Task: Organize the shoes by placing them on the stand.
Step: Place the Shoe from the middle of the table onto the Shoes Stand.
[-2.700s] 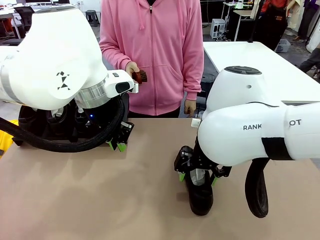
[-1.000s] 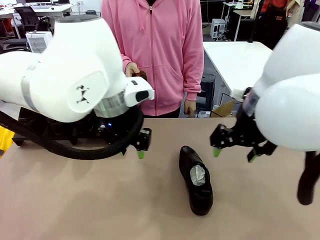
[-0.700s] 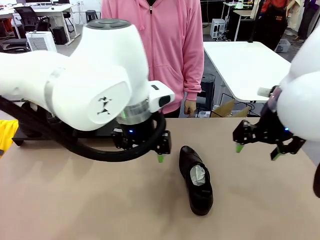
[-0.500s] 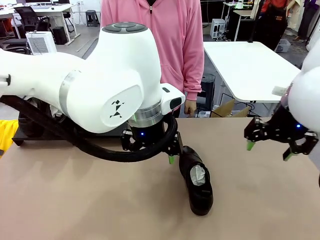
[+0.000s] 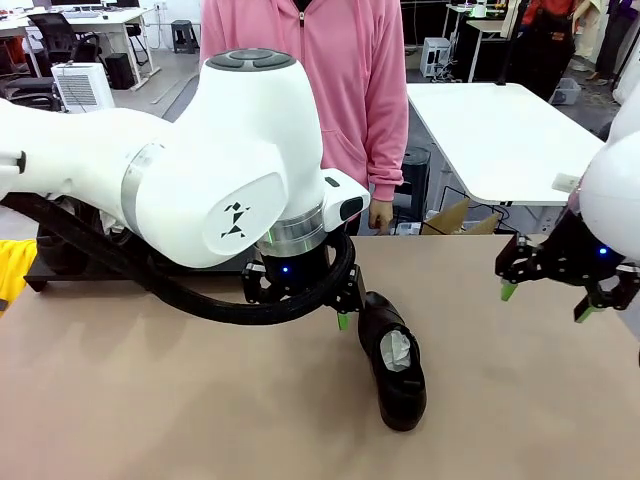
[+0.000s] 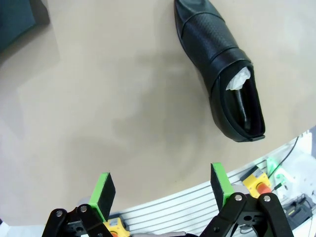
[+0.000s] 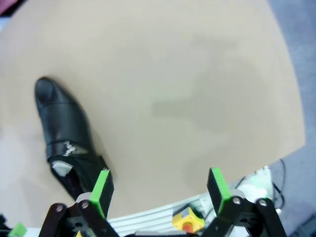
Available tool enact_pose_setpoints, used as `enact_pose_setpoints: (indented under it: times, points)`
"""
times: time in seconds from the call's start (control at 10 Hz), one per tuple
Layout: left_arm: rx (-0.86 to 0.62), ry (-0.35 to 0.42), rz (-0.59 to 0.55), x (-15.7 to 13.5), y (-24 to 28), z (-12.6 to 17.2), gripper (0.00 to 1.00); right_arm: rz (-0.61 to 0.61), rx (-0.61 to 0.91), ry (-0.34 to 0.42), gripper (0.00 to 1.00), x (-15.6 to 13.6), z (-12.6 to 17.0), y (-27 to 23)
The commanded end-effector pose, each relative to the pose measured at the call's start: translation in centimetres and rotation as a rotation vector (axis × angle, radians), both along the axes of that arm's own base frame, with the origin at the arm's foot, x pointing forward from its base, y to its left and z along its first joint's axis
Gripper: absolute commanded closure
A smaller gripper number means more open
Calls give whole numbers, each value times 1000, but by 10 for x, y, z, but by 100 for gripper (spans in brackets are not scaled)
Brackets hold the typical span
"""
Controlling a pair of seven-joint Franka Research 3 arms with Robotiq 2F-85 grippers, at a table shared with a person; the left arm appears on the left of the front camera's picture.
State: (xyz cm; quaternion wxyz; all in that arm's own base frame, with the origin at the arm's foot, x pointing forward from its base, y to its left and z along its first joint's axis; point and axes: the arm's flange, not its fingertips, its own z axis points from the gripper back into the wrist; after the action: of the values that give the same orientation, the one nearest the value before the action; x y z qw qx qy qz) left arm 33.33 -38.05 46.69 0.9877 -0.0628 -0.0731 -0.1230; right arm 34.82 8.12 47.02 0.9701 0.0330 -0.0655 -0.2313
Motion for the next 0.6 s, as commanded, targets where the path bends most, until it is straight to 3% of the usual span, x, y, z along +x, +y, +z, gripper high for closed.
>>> enact_pose_setpoints:
  times: [0.0, 0.2, 0.5]
  points:
    - [-58, 33, 127, -2, -30, -17, 0, -149, -38, -23, 0, 11, 7, -41]
    - [-69, 73, 190, 2, -47, -35, 0, -187, -59, -7, 0, 10, 4, -52]
    - [-22, 49, 199, 7, -66, -50, 0, -151, -29, -10, 0, 8, 4, -62]
